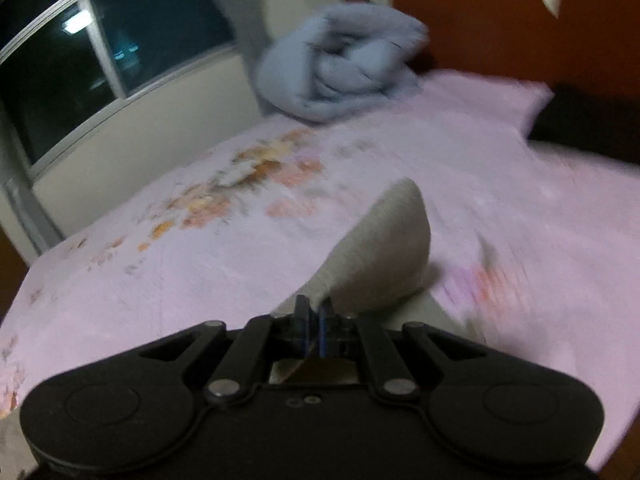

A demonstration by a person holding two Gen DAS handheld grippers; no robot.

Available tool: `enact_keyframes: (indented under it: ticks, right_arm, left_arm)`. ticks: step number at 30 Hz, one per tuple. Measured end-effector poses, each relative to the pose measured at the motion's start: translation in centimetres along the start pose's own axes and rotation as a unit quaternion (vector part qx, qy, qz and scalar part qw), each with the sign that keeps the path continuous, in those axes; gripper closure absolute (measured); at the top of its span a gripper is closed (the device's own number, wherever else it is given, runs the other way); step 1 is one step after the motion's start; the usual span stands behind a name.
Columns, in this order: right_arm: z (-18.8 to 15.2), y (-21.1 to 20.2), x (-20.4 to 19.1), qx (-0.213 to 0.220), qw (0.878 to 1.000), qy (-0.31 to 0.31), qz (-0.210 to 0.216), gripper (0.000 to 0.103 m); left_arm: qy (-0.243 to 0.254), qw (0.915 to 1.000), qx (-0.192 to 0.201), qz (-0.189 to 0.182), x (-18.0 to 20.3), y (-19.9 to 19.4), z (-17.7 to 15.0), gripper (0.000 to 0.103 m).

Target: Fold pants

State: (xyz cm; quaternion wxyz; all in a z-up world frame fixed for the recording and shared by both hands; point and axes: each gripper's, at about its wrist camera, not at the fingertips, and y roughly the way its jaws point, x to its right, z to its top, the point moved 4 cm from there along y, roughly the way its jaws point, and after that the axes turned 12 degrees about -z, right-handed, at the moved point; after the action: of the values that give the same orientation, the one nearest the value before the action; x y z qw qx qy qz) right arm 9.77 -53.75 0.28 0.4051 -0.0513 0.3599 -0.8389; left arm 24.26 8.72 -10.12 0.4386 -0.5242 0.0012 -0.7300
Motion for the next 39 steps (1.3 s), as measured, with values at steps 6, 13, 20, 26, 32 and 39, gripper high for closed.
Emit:
enact_keyframes:
  ticks: [6,13,20,26,32,39]
  right_arm:
    - [-3.1,3.4,5.1,-0.07,0.992,0.102,0.021,0.103]
    - [-3.9,4.5,9.5,-0.105,0.957,0.258,0.084,0.081]
    - [-3.5,4.1,9.8,-0.097,0.955,0.27,0.081,0.078]
    - [-3.1,3.0,8.5,-0.062,0.975,0.205,0.058,0.077]
    - [-4.6,0.0,6.9,-0.072,0.98,0.17,0.076,0.077]
    - [-7.4,-1.0,3.7,-0.122,0.974,0.137,0.131,0.077]
  left_arm:
    - [0.001,0.9999,-0.009,0.011,0.4,0.2,0.3,0.026]
    - [0.011,0.9995,-0.011,0.028,1.2,0.5,0.1,0.024]
    - [0.001,0.9997,-0.01,-0.021,4.7,-1.2,-2.2,0.024]
    - [-0.009,0.9987,-0.038,-0.033,9.7,1.4,-7.7,0.03]
    - [-0.013,0.999,-0.036,-0.022,13.5,4.2,-11.9,0.077]
    - [-0.042,0.9984,-0.035,-0.01,14.6,6.8,-13.4,0.078]
